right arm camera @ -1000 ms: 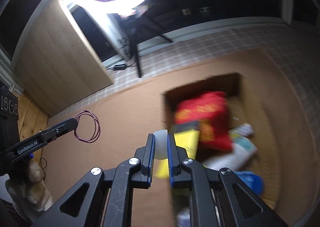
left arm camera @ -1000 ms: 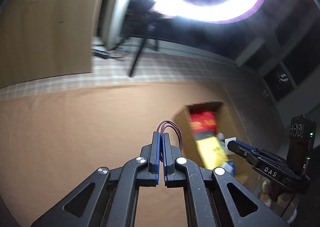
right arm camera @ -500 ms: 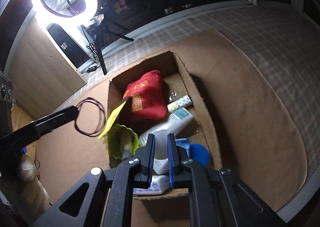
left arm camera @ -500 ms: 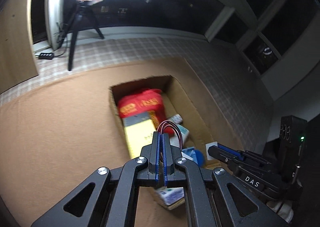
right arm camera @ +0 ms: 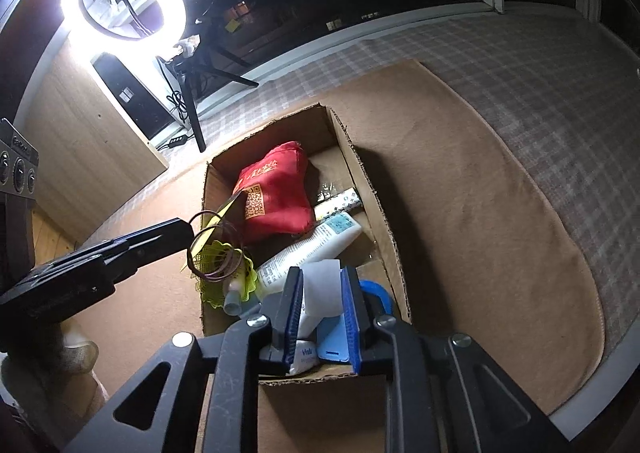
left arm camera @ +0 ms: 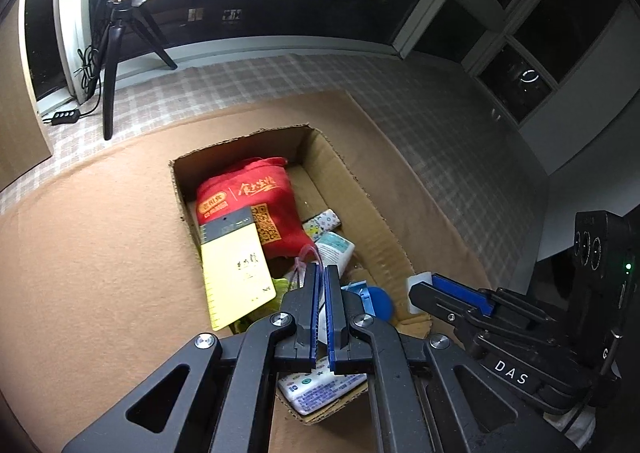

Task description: Organize objects

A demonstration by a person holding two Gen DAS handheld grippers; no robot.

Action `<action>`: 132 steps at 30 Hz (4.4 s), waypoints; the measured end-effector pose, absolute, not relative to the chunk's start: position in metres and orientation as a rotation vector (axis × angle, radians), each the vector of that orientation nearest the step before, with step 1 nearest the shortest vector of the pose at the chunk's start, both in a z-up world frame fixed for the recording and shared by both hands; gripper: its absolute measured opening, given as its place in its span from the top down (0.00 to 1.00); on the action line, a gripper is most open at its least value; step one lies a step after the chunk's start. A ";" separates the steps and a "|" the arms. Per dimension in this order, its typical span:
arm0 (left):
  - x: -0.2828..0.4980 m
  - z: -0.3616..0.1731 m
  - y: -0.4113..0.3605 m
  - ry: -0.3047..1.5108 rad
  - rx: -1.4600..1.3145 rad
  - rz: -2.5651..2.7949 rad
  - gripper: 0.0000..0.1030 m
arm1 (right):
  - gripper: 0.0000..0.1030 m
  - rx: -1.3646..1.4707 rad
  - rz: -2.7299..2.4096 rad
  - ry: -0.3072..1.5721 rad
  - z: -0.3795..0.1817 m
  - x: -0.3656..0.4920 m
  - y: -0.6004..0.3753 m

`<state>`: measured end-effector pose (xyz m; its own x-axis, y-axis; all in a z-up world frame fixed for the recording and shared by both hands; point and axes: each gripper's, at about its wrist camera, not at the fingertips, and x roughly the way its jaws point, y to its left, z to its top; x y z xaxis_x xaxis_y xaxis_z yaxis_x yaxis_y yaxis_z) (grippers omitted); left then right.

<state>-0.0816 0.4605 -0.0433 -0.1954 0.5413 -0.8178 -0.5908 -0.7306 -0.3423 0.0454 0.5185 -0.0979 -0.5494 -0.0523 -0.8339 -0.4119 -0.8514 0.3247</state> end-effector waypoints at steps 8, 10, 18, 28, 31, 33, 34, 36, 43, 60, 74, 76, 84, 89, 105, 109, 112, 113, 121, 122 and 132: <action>-0.079 -0.041 0.458 0.078 -1.323 1.981 0.82 | 0.70 -1.347 2.477 0.733 -0.097 0.047 0.518; -0.077 -0.039 0.455 0.088 -1.317 1.994 0.82 | 0.70 -1.341 2.479 0.731 -0.095 0.047 0.518; -0.065 -0.024 0.424 0.138 -1.257 2.096 0.76 | 0.65 -1.321 2.507 0.674 -0.083 0.048 0.499; -0.050 -0.011 0.347 0.114 -1.224 2.231 0.57 | 0.54 -1.333 2.586 0.577 -0.069 0.039 0.442; -0.045 -0.007 0.313 0.095 -1.221 2.290 0.42 | 0.49 -1.335 2.617 0.549 -0.064 0.034 0.419; -0.043 -0.005 0.294 0.082 -1.217 2.329 0.33 | 0.43 -1.330 2.638 0.519 -0.060 0.031 0.401; -0.042 -0.004 0.282 0.075 -1.217 2.351 0.30 | 0.38 -1.325 2.648 0.500 -0.058 0.030 0.392; -0.039 -0.002 0.258 0.062 -1.220 2.393 0.23 | 0.35 -1.312 2.671 0.468 -0.054 0.027 0.375; -0.031 -0.009 0.184 0.026 -1.285 2.491 0.14 | 0.33 -1.325 2.714 0.410 -0.053 0.015 0.316; -0.008 -0.029 0.089 -0.008 -1.359 2.603 0.13 | 0.32 -1.368 2.764 0.194 -0.071 0.008 0.207; -0.012 -0.040 0.061 -0.032 -1.402 2.636 0.13 | 0.32 -1.385 2.777 0.161 -0.079 -0.003 0.182; -0.013 -0.041 0.060 -0.034 -1.408 2.634 0.13 | 0.32 -1.381 2.776 0.158 -0.078 -0.003 0.181; -0.013 -0.049 0.060 -0.031 -1.431 2.625 0.13 | 0.32 -1.379 2.752 0.157 -0.081 -0.002 0.181; -0.012 -0.052 0.062 -0.026 -1.437 2.626 0.13 | 0.32 -1.384 2.733 0.161 -0.084 -0.001 0.185; -0.010 -0.053 0.070 -0.007 -1.436 2.615 0.12 | 0.32 -1.392 2.699 0.209 -0.088 0.005 0.203; -0.009 -0.054 0.073 -0.001 -1.435 2.614 0.12 | 0.32 -1.389 2.699 0.210 -0.088 0.005 0.203; -0.009 -0.054 0.074 0.006 -1.431 2.616 0.11 | 0.32 -1.391 2.699 0.211 -0.089 0.005 0.203; -0.009 -0.053 0.074 0.008 -1.430 2.616 0.11 | 0.32 -1.392 2.699 0.212 -0.089 0.005 0.203; -0.012 -0.055 0.072 0.011 -1.441 2.616 0.10 | 0.32 -1.400 2.698 0.210 -0.091 0.003 0.201; -0.013 -0.056 0.071 0.012 -1.444 2.615 0.09 | 0.32 -1.402 2.697 0.212 -0.091 0.003 0.201; -0.020 -0.066 0.069 0.014 -1.463 2.607 0.06 | 0.32 -1.428 2.688 0.216 -0.098 -0.003 0.201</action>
<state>-0.0199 0.0686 -0.0658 -0.5124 0.1272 -0.8493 -0.1363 -0.9885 -0.0658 -0.0027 0.2007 -0.0985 -0.5587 0.0135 -0.8292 -0.1457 -0.9859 0.0821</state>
